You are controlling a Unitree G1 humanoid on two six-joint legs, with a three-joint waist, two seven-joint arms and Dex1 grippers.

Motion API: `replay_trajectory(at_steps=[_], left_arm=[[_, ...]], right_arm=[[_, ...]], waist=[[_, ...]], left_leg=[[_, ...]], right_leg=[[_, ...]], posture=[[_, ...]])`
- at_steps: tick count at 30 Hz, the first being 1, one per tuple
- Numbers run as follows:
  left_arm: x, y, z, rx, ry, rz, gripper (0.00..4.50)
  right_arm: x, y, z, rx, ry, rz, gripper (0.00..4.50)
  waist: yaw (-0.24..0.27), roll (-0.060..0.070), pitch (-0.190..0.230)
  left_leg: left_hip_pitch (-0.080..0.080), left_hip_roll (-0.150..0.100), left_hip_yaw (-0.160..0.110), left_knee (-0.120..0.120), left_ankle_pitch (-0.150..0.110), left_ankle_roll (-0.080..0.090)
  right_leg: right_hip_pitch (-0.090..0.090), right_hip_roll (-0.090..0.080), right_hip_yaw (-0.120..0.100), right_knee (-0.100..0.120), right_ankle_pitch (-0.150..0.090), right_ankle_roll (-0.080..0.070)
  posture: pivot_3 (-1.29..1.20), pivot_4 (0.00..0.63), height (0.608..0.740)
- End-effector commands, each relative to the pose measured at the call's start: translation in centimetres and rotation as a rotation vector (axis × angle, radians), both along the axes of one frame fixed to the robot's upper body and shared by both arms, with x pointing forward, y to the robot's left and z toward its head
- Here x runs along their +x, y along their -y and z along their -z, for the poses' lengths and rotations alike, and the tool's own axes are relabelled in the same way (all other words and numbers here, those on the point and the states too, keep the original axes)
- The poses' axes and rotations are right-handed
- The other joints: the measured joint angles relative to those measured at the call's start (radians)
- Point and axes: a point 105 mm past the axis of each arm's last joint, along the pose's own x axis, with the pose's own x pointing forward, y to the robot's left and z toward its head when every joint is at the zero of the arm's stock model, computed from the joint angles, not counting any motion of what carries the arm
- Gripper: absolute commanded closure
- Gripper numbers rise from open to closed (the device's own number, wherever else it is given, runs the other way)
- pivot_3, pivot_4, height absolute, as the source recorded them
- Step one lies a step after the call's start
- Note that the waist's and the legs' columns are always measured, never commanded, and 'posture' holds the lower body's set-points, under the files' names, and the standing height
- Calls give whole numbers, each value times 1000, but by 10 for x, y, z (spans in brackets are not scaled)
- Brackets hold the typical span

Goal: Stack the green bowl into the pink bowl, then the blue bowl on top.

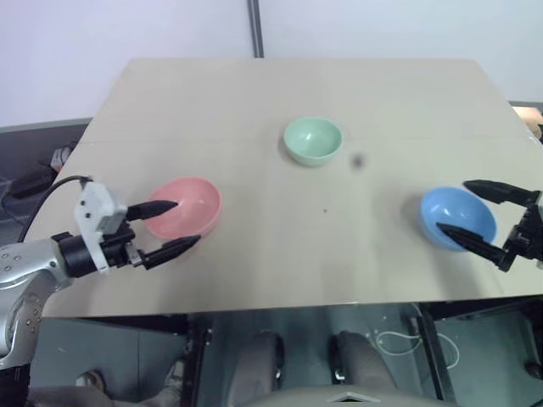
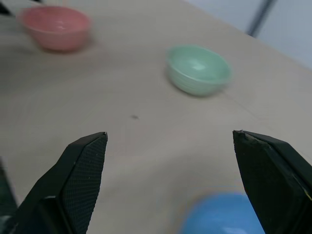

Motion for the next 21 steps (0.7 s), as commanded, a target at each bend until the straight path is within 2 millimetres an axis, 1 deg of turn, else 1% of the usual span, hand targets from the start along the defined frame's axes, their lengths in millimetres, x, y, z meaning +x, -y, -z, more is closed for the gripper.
replay_trajectory(at_steps=[1,4,6,9,14,17,18,19,21], left_arm=[[0,7,-1,176,34,-8,10],[7,5,3,323,62,-57,10],[10,8,2,328,77,-77,10],[14,8,3,332,80,-106,10],[17,7,9,377,87,-113,10],[17,6,13,404,79,-102,876],[17,6,15,414,76,-97,1392],[18,7,15,419,87,-97,1798],[20,8,15,425,99,-89,2821]], right_arm=[[-4,-31,-7,7,54,-170,35],[-4,-51,-4,21,78,-278,35],[-5,-58,-2,21,93,-323,35],[-3,-61,0,21,114,-345,35],[1,-56,3,12,132,-339,35],[1,-55,4,12,134,-332,0],[1,-54,4,14,134,-329,0],[1,-54,4,16,135,-325,0],[2,-54,4,19,135,-318,0]], waist=[[0,0,0],[6,0,0],[5,0,1],[6,0,1],[4,0,1],[4,0,1],[4,0,1],[4,0,1],[4,0,1]], left_leg=[[0,0,0,0,0,0],[-2,-1,-2,-1,0,0],[-2,-1,-2,-1,0,0],[-3,-1,-3,-1,0,0],[-3,-1,-3,-2,0,0],[-3,-1,-3,-2,0,0],[-3,-1,-3,-2,0,0],[-3,-1,-4,-2,0,0],[-3,-1,-4,-2,0,0]], right_leg=[[0,0,0,0,0,0],[0,-1,0,-1,0,0],[0,-1,-1,-2,0,0],[0,-1,-1,-3,0,0],[0,-2,-1,-4,0,0],[0,-2,-1,-4,0,0],[0,-2,-1,-4,0,0],[0,-2,-1,-4,0,0],[0,-2,-1,-4,0,0]], posture=[[0,150,740],[0,150,740],[0,150,740],[0,150,740],[0,150,740],[0,150,740],[0,150,740],[0,150,740],[0,150,740]])
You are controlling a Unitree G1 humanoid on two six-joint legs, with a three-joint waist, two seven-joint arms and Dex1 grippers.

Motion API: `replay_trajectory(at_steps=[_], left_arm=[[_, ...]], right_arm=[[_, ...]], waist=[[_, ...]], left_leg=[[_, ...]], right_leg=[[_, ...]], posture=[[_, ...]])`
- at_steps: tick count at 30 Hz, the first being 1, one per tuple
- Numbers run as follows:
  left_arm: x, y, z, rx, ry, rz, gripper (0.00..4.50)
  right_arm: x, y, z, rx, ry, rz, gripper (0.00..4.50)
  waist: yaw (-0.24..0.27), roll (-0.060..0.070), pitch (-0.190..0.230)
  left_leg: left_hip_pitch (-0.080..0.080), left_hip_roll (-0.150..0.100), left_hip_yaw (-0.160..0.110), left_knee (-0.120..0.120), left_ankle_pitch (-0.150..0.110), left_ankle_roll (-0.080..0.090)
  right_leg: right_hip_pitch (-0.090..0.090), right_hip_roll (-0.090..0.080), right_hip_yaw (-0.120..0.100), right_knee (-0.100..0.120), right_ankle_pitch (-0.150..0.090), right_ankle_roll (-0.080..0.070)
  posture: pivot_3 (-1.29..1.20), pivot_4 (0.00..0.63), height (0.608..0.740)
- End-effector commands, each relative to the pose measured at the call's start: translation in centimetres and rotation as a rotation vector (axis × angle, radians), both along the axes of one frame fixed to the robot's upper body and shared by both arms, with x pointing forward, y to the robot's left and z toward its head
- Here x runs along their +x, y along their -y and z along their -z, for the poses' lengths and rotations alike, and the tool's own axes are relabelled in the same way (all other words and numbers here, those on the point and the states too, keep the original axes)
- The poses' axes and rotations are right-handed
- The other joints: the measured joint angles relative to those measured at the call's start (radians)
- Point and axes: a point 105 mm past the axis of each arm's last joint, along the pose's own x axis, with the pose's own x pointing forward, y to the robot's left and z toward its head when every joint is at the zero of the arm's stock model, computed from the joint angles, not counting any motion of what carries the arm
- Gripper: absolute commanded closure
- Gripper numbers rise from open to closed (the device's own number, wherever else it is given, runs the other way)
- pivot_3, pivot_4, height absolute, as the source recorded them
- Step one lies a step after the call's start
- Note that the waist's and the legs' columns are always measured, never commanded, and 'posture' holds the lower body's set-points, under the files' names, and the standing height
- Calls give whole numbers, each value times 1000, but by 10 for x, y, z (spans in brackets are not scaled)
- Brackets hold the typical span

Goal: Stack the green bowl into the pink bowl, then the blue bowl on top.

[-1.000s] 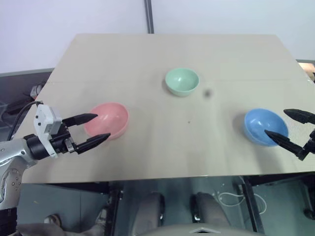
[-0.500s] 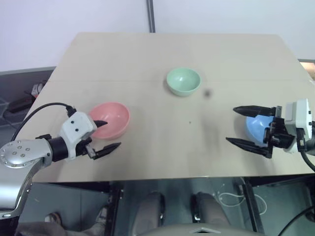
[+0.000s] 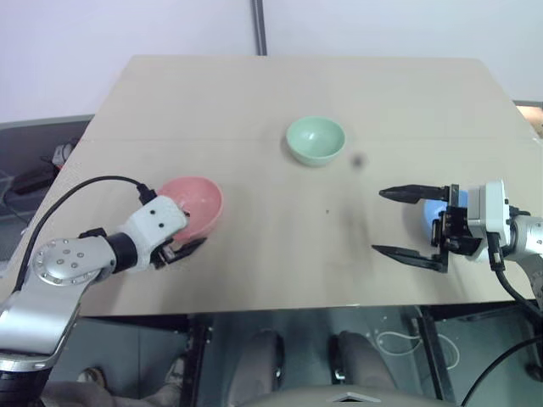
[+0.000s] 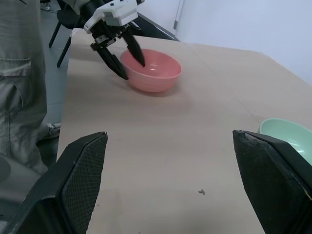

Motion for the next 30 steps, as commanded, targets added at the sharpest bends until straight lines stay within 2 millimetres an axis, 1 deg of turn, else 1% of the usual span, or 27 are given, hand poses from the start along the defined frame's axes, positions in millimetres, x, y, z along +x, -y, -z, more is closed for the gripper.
replay_trajectory(at_steps=[1,3,4,6,8,10,11,13,15,17,20,24,25,27,30], left_arm=[[5,3,-8,30,52,25,3344],[6,7,-8,17,45,44,4314],[6,8,-8,14,43,49,4437],[7,10,-8,-1,36,56,4437],[7,21,-15,-64,24,89,4437],[6,39,-24,-112,22,174,4437],[6,51,-28,-137,17,238,4437],[4,72,-32,-168,-8,358,4437],[1,91,-32,-174,-46,493,4437],[1,103,-27,-166,-84,583,4437],[2,115,-15,-89,-107,711,4437],[14,137,-8,-37,-80,827,4437],[15,141,-6,-20,-84,869,4437],[18,146,-6,-2,-85,908,4437],[27,147,-5,27,-61,919,4437]], right_arm=[[-2,0,-6,12,38,0,0],[-2,0,-5,13,37,8,0],[-2,0,-4,13,36,12,0],[-2,0,-4,14,37,20,0],[-2,1,-3,16,32,44,0],[-3,2,-2,16,28,60,0],[-4,3,-3,20,28,71,0],[-4,6,-4,25,30,97,0],[-5,9,-4,22,34,123,0],[-7,11,-4,23,35,148,0],[-10,13,-5,26,38,179,0],[-13,15,-5,27,43,213,0],[-14,15,-5,25,47,219,0],[-15,15,-5,29,50,233,0],[-15,15,-6,37,57,255,0]], waist=[[1,0,0],[1,0,0],[1,0,0],[0,0,0],[1,0,0],[3,0,0],[4,0,0],[9,0,0],[9,0,0],[8,0,0],[5,1,0],[6,0,0],[7,0,0],[8,0,0],[4,0,0]], left_leg=[[0,0,0,0,0,0],[0,0,0,0,0,0],[0,0,0,0,0,0],[0,0,-1,0,0,0],[-1,0,-1,0,0,0],[-1,0,-2,0,0,0],[-1,-1,-2,0,0,0],[-1,-2,-3,1,0,0],[-2,-3,-3,1,0,0],[-2,-3,-2,1,0,0],[-2,-3,-2,1,0,0],[-2,-3,-2,1,0,0],[-2,-3,-2,2,0,0],[-3,-3,-2,3,0,0],[-3,-3,-2,4,0,0]], right_leg=[[0,0,0,0,0,0],[0,0,0,0,0,0],[0,-1,0,0,0,0],[0,-1,0,-1,0,0],[0,-1,-1,-1,0,0],[0,-1,-2,-1,0,0],[0,-1,-2,-1,0,0],[1,-1,-3,-1,0,0],[1,-1,-3,-1,0,0],[1,-1,-3,-1,0,0],[0,5,-4,-1,0,0],[0,7,-4,-1,0,0],[1,7,-4,-1,0,1],[1,8,-4,0,0,1],[0,8,-4,0,0,1]], posture=[[0,150,740],[0,150,740],[0,150,740],[0,150,740],[0,150,740],[0,150,740],[0,150,740],[0,150,740],[0,150,740],[0,150,740],[0,150,740],[0,150,740],[0,150,740],[0,150,740],[0,150,740]])
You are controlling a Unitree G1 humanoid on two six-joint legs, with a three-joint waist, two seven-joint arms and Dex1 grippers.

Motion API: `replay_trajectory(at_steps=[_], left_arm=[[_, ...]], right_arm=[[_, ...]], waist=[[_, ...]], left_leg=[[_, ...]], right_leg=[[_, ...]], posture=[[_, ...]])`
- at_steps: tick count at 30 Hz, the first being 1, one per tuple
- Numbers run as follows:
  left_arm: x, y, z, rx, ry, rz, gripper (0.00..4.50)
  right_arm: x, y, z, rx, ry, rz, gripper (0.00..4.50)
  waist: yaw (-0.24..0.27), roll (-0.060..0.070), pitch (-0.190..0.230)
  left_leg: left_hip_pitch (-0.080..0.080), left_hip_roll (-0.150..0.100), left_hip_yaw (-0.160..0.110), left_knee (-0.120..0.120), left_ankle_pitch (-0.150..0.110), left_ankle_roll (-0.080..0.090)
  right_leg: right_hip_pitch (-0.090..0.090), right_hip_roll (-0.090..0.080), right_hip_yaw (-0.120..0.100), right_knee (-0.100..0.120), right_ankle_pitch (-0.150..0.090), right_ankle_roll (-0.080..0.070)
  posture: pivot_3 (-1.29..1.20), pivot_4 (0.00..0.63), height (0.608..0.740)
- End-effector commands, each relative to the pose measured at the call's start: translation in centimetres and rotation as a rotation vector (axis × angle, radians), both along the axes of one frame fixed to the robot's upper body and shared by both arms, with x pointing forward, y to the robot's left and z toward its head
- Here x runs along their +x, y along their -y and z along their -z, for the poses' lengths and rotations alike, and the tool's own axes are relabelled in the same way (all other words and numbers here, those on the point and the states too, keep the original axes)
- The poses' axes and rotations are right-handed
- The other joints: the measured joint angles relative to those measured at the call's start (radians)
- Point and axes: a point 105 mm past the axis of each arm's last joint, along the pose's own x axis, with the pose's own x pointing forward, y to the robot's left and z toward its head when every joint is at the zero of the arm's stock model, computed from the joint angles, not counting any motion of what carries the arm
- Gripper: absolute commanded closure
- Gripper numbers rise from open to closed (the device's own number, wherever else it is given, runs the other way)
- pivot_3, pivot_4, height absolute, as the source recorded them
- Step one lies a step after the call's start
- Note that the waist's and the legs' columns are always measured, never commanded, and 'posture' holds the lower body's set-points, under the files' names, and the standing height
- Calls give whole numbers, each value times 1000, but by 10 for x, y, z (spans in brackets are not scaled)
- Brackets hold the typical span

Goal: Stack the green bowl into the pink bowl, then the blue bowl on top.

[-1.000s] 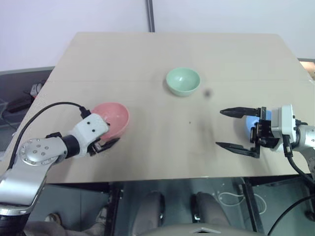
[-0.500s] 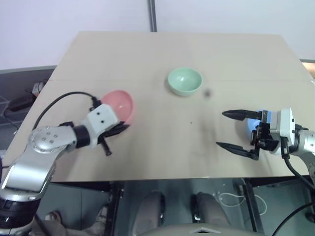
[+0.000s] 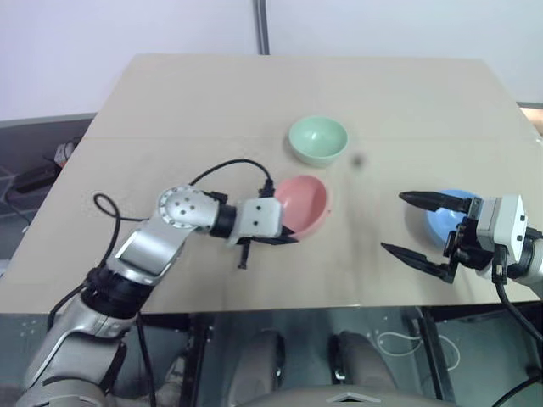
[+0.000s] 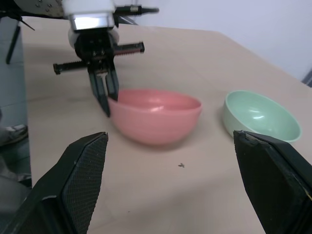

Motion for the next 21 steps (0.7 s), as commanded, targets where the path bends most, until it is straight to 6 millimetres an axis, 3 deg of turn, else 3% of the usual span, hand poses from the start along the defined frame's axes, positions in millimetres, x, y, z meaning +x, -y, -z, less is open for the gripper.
replay_trajectory(at_steps=[1,2,4,7,12,15,18,21], left_arm=[[9,1,-6,6,67,29,4437],[11,3,-6,0,71,32,3796],[12,7,-9,-23,78,41,3129],[15,8,-30,-118,127,-2,1761],[26,-31,-66,-146,167,-166,1761],[52,-54,-92,-123,298,-262,1761],[79,-57,-110,-87,439,-281,1761],[110,-49,-113,-5,567,-288,1761]], right_arm=[[-3,1,-11,5,56,27,0],[-3,1,-10,4,58,32,0],[-3,1,-9,4,60,36,0],[-1,0,-12,12,75,42,0],[6,-2,-15,34,85,46,0],[10,-4,-16,42,97,43,0],[14,-6,-16,50,109,43,0],[17,-8,-18,58,124,45,0]], waist=[[-2,0,0],[-2,0,0],[-1,0,0],[-2,0,0],[-10,1,0],[0,1,0],[19,1,1],[30,0,1]], left_leg=[[0,0,0,0,0,0],[0,0,0,0,0,0],[0,0,-1,0,0,0],[-2,0,-1,2,0,0],[-8,1,-5,6,0,0],[-9,1,-6,10,0,0],[-9,0,-7,14,0,0],[-9,-4,-9,16,0,1]], right_leg=[[0,0,0,0,0,0],[0,0,0,0,0,0],[0,0,-1,0,0,0],[-1,0,-1,0,0,0],[-5,0,-5,3,0,0],[-6,0,-6,6,0,0],[-5,0,-9,8,0,0],[-2,-1,-10,8,0,0]], posture=[[0,150,740],[0,150,740],[0,150,740],[0,150,740],[0,150,740],[0,150,740],[0,150,740],[0,150,740]])
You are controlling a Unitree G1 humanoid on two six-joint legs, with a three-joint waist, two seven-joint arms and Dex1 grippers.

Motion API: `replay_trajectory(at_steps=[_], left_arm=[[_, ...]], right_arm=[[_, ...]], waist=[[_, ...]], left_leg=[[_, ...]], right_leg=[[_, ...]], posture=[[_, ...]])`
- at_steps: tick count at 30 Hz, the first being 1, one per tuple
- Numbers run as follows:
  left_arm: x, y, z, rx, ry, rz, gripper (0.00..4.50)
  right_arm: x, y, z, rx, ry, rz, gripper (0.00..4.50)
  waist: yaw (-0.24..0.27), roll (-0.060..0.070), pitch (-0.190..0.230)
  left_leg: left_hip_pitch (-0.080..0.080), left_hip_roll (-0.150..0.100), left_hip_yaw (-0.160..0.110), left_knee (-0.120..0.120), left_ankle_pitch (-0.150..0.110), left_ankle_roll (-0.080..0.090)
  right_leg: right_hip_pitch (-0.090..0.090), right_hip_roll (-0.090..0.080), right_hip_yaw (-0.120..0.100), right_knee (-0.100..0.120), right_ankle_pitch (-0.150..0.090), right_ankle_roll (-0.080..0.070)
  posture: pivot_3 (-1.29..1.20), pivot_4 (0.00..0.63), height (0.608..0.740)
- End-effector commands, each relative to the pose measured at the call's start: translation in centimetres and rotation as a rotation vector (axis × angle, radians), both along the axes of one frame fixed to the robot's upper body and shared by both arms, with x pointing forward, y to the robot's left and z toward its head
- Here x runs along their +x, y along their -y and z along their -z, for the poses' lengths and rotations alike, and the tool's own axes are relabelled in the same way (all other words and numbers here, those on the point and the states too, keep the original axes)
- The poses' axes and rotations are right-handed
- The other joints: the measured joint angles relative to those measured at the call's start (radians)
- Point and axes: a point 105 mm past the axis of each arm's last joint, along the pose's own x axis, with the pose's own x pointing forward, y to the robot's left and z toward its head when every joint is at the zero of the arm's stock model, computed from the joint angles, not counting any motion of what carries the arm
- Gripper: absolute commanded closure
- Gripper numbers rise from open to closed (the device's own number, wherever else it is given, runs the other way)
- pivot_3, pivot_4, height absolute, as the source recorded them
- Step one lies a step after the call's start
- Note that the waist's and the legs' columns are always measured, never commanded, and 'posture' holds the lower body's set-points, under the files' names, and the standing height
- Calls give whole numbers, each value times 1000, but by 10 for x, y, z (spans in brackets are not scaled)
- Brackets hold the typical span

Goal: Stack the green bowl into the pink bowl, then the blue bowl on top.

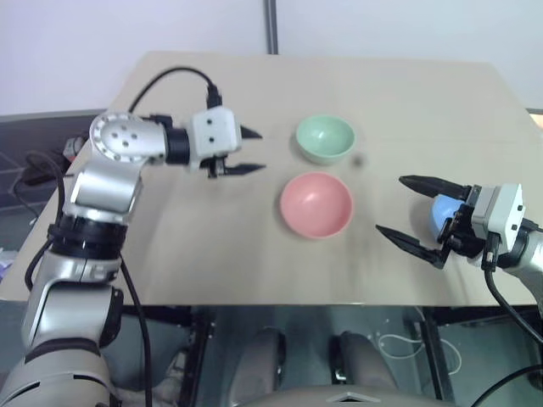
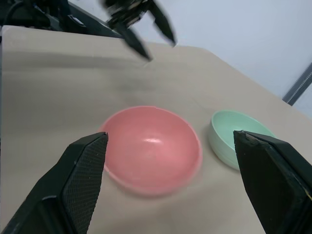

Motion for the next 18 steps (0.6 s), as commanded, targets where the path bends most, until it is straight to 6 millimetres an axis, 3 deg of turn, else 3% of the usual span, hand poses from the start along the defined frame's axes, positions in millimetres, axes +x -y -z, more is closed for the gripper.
replay_trajectory(at_steps=[1,7,13,18], left_arm=[[35,11,1,163,184,-17,1761],[69,40,23,385,314,13,1761],[77,76,30,473,419,80,1761],[76,89,39,547,451,128,1761]], right_arm=[[1,-3,-10,6,65,4,0],[1,-5,-10,10,75,26,0],[-2,-4,-10,17,83,61,0],[-6,-3,-9,22,80,87,0]], waist=[[6,0,0],[-2,-1,1],[-6,-2,1],[-6,-2,1]], left_leg=[[0,-3,0,1,0,0],[-3,-4,-1,0,0,1],[-10,-4,0,-1,-1,2],[-15,-4,0,0,-1,2]], right_leg=[[1,0,-1,0,0,0],[-2,-1,-1,-1,0,0],[-8,-2,0,-2,0,1],[-15,-2,0,2,-1,1]], posture=[[0,150,740],[0,150,740],[0,150,740],[0,150,740]])
